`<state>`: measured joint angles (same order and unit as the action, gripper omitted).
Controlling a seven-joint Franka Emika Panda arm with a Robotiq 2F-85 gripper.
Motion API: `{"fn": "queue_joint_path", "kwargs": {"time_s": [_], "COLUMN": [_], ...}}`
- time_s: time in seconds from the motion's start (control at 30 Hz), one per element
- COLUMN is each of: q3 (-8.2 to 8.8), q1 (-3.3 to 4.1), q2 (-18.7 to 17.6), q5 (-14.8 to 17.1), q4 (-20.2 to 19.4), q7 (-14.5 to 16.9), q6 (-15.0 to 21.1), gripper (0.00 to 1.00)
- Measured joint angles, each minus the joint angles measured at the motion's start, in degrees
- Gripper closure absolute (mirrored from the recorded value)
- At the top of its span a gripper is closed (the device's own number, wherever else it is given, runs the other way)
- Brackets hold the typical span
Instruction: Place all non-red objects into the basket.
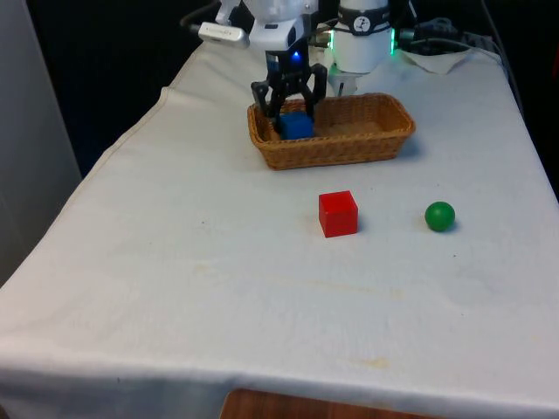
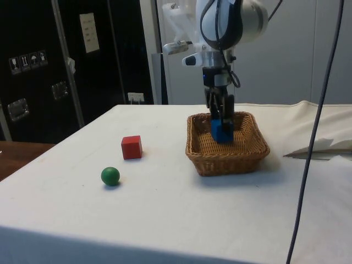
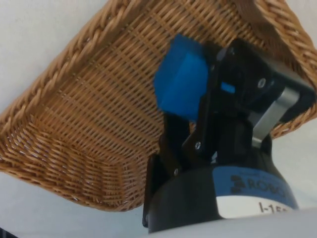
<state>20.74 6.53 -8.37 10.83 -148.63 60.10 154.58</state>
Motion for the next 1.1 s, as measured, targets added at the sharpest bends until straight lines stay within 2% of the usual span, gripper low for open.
{"fn": "queue_joint_path", "kwargs": {"time_s": [0.1, 0.13, 0.17, 0.2, 0.23, 0.6, 1.03, 1.1], "q3": [0.00, 0.00, 0.00, 0.00, 0.00, 0.00, -0.34, -0.34], "q1": [0.00, 0.00, 0.00, 0.00, 0.00, 0.00, 0.29, 0.29], "q2": [0.00, 0.00, -0.06, -0.06, -0.06, 0.11, 6.99, 6.99], "q5": [0.00, 0.00, 0.06, 0.06, 0.06, 0.06, 0.06, 0.06], "q4": [0.00, 0.00, 0.00, 0.00, 0.00, 0.11, -0.11, -0.11], "q7": [0.00, 0.00, 0.00, 0.00, 0.00, 0.00, -0.17, -0.17], "q6": [0.00, 0.00, 0.00, 0.00, 0.00, -0.06, -5.44, -5.44], "gripper": [0.29, 0.29, 0.19, 0.02, 0.00, 0.00, 0.00, 0.00]}}
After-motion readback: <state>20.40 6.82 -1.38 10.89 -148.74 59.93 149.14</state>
